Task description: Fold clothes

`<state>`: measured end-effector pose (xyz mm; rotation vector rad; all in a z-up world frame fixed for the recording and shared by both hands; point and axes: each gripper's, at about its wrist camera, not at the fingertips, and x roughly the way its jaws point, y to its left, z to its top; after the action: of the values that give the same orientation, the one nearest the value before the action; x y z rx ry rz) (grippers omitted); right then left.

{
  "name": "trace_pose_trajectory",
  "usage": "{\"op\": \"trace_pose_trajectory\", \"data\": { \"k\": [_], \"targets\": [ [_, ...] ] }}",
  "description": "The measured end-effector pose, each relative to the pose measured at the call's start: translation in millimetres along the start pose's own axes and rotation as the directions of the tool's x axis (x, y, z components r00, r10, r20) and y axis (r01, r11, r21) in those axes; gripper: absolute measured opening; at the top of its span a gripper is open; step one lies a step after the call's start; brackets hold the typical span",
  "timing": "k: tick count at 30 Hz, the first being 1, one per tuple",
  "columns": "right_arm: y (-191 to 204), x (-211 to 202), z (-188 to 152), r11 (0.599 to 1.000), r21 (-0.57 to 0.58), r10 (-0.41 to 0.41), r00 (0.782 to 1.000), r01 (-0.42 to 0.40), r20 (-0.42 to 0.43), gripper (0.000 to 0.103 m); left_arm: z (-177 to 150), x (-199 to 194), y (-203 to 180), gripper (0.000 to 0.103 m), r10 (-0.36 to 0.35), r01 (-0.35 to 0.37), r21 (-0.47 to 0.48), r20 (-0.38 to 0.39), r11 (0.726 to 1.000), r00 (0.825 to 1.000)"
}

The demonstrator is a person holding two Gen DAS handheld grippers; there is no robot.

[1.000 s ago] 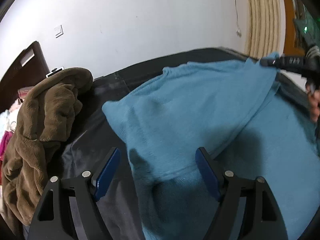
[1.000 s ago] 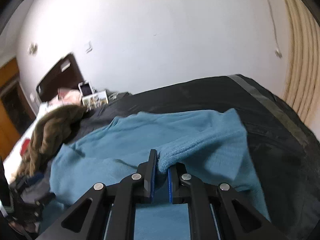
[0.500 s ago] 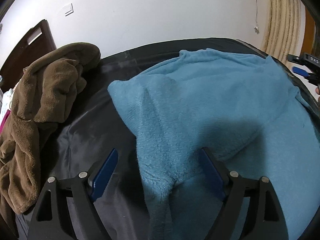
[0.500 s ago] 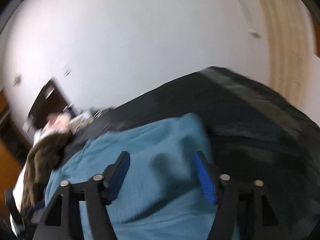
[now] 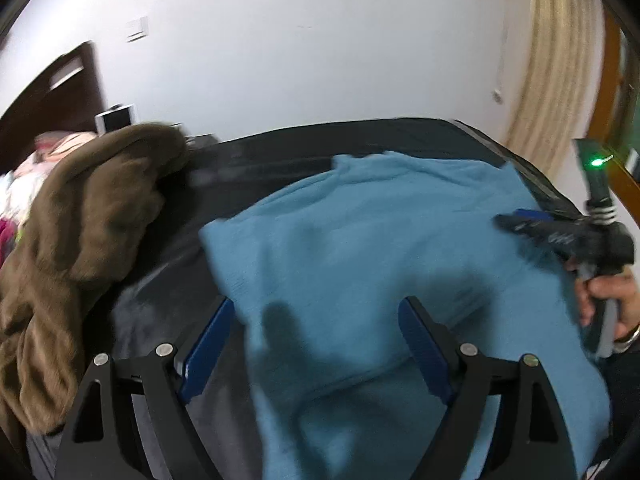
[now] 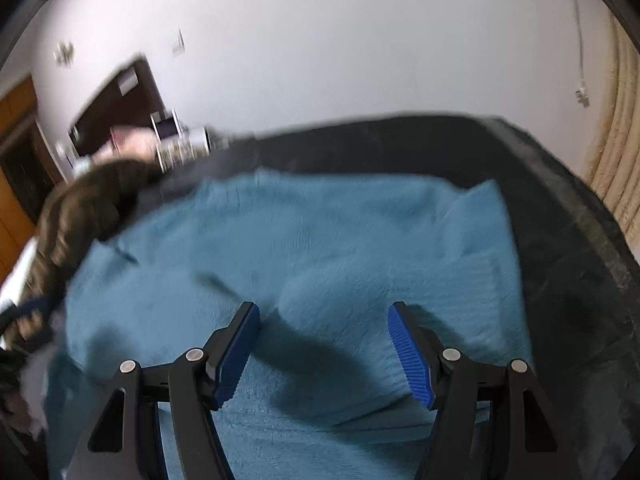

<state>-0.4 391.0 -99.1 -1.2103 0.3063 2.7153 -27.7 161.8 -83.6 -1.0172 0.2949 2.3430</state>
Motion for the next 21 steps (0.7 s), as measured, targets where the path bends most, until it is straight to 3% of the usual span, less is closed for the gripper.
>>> {"op": "trace_pose_trajectory", "data": {
  "k": [4,8,10,15,21],
  "targets": [
    [4.6,7.1,-6.6,0.998,-0.027,-0.058,0.998,0.058,-0.021,0.071,7.5,36.2,-13.1,0.087,0.061,-0.058,0.042,-0.074,0.997,0.995],
    [-5.9,7.8,-6.3,0.980,-0.034,-0.196,0.980,0.196,-0.011,0.071,-0.6,59.5,-0.7,0.087,0.087,-0.088,-0.007,-0.125,0.996,0.988],
    [-12.3,10.6,-3.3,0.982,-0.021,-0.188,0.982,0.188,-0.011,0.073,-2.8,62.0,8.5,0.088,0.074,-0.079,-0.038,-0.129,0.996,0.989],
    [-10.8,10.6,-1.7,0.980,-0.030,-0.194,0.981,0.194,-0.008,0.075,-6.9,64.0,20.8,0.094,0.121,-0.128,-0.059,-0.110,0.990,0.987],
    [0.1,-21.2,-16.8,0.991,-0.004,-0.135,0.990,0.135,0.030,0.076,-7.3,65.8,31.0,0.096,0.129,-0.138,-0.084,-0.109,0.987,0.986]
  ]
}}
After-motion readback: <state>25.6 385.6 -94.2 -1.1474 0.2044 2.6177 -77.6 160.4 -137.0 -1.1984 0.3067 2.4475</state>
